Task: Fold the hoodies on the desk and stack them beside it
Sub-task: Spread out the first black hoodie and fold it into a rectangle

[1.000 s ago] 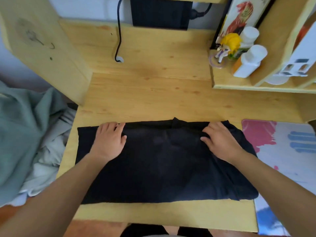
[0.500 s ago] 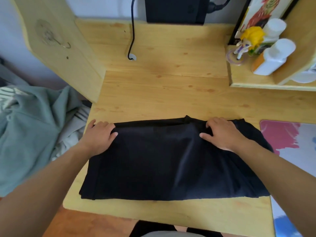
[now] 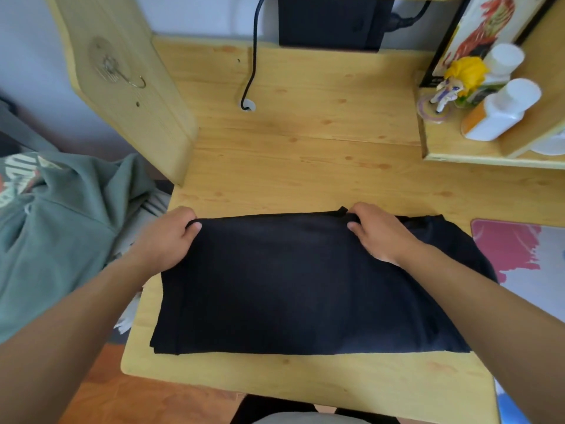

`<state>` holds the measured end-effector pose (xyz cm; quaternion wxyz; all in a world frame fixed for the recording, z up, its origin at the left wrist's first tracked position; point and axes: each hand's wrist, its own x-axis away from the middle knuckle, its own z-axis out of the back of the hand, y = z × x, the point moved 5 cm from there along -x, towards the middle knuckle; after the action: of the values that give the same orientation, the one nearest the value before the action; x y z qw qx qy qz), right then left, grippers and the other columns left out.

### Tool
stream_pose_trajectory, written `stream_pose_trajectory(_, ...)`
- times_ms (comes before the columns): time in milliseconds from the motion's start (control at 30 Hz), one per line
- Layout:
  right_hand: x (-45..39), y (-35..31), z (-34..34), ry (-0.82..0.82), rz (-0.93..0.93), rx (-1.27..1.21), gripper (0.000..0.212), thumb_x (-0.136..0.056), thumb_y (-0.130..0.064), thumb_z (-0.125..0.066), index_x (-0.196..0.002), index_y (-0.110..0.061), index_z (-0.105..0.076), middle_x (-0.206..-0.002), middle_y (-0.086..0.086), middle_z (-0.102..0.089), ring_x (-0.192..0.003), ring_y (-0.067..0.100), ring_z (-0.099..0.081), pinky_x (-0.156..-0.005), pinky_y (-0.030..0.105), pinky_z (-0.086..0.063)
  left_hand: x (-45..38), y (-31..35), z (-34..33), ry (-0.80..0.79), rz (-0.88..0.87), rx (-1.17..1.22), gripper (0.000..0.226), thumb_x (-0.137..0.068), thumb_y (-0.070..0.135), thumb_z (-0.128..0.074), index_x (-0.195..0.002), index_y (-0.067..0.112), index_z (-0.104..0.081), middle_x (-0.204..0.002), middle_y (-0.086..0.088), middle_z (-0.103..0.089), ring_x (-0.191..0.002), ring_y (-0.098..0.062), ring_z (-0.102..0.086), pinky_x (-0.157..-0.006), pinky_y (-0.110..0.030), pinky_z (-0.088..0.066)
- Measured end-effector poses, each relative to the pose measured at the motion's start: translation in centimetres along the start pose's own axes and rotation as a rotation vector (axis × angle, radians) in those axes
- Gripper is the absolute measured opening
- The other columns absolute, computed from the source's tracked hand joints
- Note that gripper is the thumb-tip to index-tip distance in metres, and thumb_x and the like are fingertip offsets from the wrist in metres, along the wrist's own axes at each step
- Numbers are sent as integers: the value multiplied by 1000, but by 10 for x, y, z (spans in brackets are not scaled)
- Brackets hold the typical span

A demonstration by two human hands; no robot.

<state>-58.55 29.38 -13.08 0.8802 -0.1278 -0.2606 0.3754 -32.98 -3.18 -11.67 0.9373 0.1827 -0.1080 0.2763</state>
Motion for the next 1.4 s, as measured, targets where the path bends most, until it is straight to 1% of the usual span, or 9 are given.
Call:
stream_pose_trajectory(200,-21,-3,-6,-14,-95,89,19,-109,-30,-36,-108,-14,-46,-85,2,-56,-75,20,-53,-67,39,-43,-36,13,-19,-32,171,-141,22,-109,35,-30,-101,17,-40,-73,-4,-52,-70,-29,-53,-64,-41,-41)
stream_pose_trajectory(533,-48,8,-29,83,-99,216,25,-109,-34,-29,-102,-16,-46,-93,2,-53,-84,24,-51,-73,39,-38,-65,9,-19,-8,315,-207,16,-100,20,-50,-114,12,-46,-93,-12,-61,-82,-31,-58,-74,-47,-47)
stream_pose_trajectory(633,-46,12,-33,175,-95,267,30,-108,-37,-30,-106,-14,-50,-94,0,-51,-82,20,-44,-76,38,-35,-42,55,-23,246,99,-425,54,-82,13,-68,-133,10,-52,-131,-19,-54,-125,-41,-49,-113,-58,-33)
stream_pose_trajectory(700,-46,11,-31,182,-98,269,31,-108,-38,-32,-108,-14,-51,-92,-1,-50,-81,19,-43,-76,37,-33,-6,124,-44,330,-218,-270,54,-89,19,-61,-142,13,-52,-147,-18,-45,-141,-39,-37,-121,-58,-21)
stream_pose_trajectory(833,-43,6,-22,212,-93,199,30,-105,-40,-44,-116,-14,-55,-108,5,-62,-101,28,-56,-86,41,-39,32,216,-127,-11,-302,-108,59,-104,57,-26,-160,39,-21,-170,-5,-14,-157,-33,-9,-124,-58,-10)
stream_pose_trajectory(967,32,59,6,581,-265,71,41,-98,-35,-58,-133,-12,-57,-130,13,-58,-121,37,-49,-107,50,-38,27,217,-157,-1,-225,-230,64,-102,63,-19,-161,40,-13,-171,-4,-13,-157,-35,-6,-123,-62,-8)
stream_pose_trajectory(1133,101,159,7,250,-583,-111,73,-95,-48,-60,-156,-22,-31,-150,12,-42,-135,37,-34,-111,50,-33,25,222,-154,-65,-181,-228,67,-98,62,-28,-160,37,-24,-166,-8,-27,-154,-39,-18,-120,-66,-17)
stream_pose_trajectory(1267,90,165,16,231,-498,-219,74,-87,-51,-70,-149,-19,-45,-137,9,-55,-131,30,-46,-110,48,-41,-4,250,-122,110,-213,-169,62,-96,49,-49,-151,21,-40,-143,-14,-50,-131,-35,-46,-109,-55,-38)
stream_pose_trajectory(1400,75,164,25,338,-474,-348,44,-90,-33,-73,-126,-11,-62,-124,1,-56,-125,25,-50,-101,31,-40,-53,274,-104,212,-299,-131,53,-101,38,-54,-149,16,-44,-136,-10,-53,-125,-32,-49,-102,-47,-44)
